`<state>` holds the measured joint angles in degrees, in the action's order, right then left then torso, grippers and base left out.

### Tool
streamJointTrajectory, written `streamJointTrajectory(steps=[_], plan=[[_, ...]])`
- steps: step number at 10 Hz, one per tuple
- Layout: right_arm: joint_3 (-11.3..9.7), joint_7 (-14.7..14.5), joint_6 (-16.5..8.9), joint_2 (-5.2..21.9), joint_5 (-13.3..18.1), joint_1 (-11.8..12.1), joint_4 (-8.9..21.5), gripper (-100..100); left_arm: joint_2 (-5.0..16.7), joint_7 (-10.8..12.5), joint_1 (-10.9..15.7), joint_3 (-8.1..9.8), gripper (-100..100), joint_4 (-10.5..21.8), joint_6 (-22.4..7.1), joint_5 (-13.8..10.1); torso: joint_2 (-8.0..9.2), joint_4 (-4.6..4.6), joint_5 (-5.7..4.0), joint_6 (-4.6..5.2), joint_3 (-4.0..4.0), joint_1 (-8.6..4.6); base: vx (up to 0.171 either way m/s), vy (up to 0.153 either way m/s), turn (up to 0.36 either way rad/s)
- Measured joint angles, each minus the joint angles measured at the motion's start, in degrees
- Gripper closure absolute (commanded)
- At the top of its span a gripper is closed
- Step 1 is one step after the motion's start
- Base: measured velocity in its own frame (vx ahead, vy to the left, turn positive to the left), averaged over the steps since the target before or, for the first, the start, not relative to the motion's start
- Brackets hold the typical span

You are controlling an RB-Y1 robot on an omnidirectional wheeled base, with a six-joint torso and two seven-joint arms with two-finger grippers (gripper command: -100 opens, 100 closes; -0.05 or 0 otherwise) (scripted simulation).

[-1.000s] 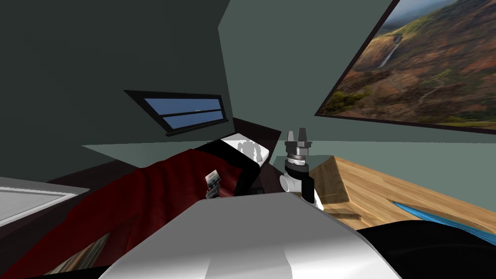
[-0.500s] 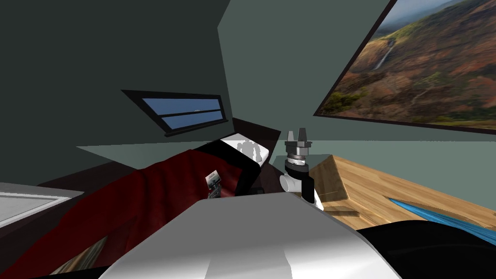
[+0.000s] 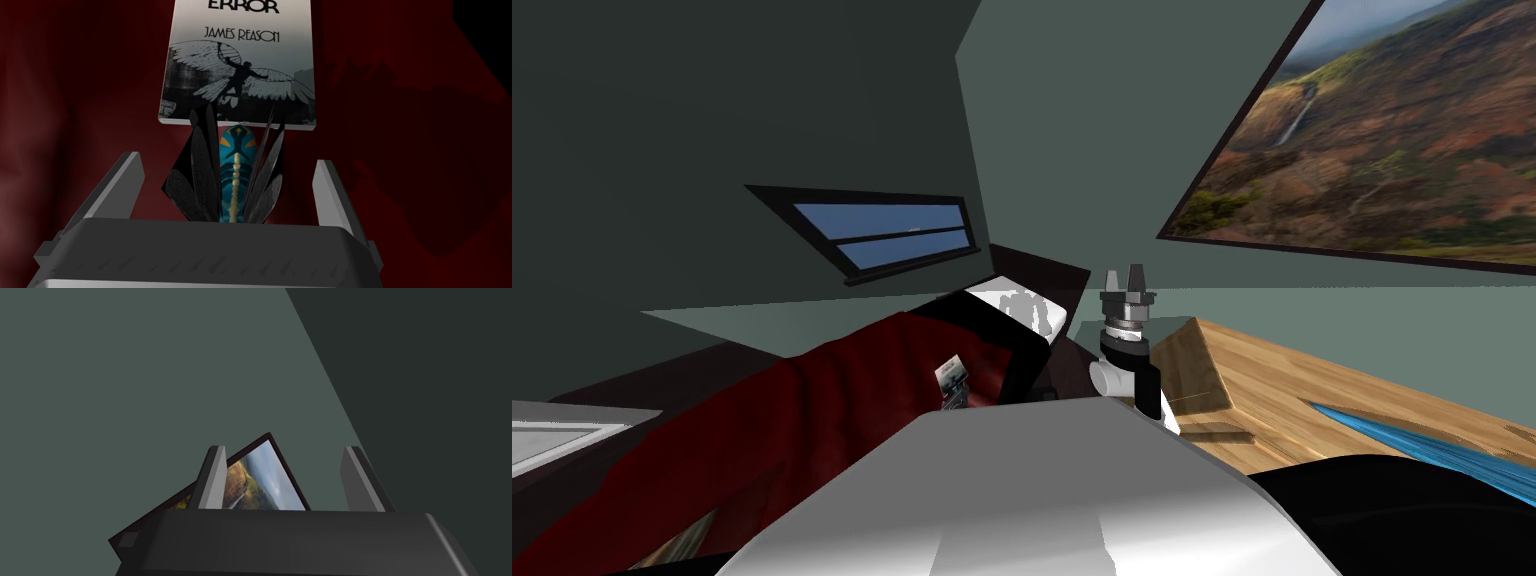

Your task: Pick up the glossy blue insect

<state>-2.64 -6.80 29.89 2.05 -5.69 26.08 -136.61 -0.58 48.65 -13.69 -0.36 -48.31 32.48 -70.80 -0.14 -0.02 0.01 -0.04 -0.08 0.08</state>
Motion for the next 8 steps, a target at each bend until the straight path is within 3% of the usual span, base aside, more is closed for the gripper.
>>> streamJointTrajectory(steps=[1, 5, 6, 7, 8], plan=[[0.0, 0.0, 0.0, 0.0, 0.0, 0.0, 0.0, 0, 0.0, 0.3, 0.0, -0.05, 100, 0.2, 0.2, 0.1, -0.05, -0.01, 0.03, 0.0, -0.03, 0.06, 0.0, 0.0, 0.0], [0.0, 0.0, 0.0, 0.0, 0.0, 0.0, 0.0, 0, -0.1, 0.4, 0.0, -0.05, 100, 0.1, 0.1, 0.0, -0.08, -0.03, -0.01, 0.02, -0.05, 0.05, 0.0, 0.0, 0.0], [0.0, 0.0, 0.0, 0.0, 0.0, 0.0, 0.0, 0, -0.1, 0.4, 0.0, -0.07, 0, 0.1, 0.1, 0.0, -0.09, -0.03, -0.01, 0.01, -0.06, 0.07, 0.0, 0.0, 0.0], [0.0, 0.0, 0.0, 0.0, 0.0, 0.0, 0.0, 0, -0.1, 0.4, 0.0, -0.08, 100, 0.1, 0.1, 0.0, -0.1, -0.03, -0.01, 0.01, -0.07, 0.08, -0.008, -0.015, 0.072], [0.0, 0.0, 0.0, 0.0, 0.0, 0.0, 0.0, 0, -0.1, -0.3, -0.2, 0.08, 100, -0.6, -0.3, -0.2, -0.07, -0.03, -0.03, -0.03, -0.06, 0.04, -0.021, -0.024, 0.058]])
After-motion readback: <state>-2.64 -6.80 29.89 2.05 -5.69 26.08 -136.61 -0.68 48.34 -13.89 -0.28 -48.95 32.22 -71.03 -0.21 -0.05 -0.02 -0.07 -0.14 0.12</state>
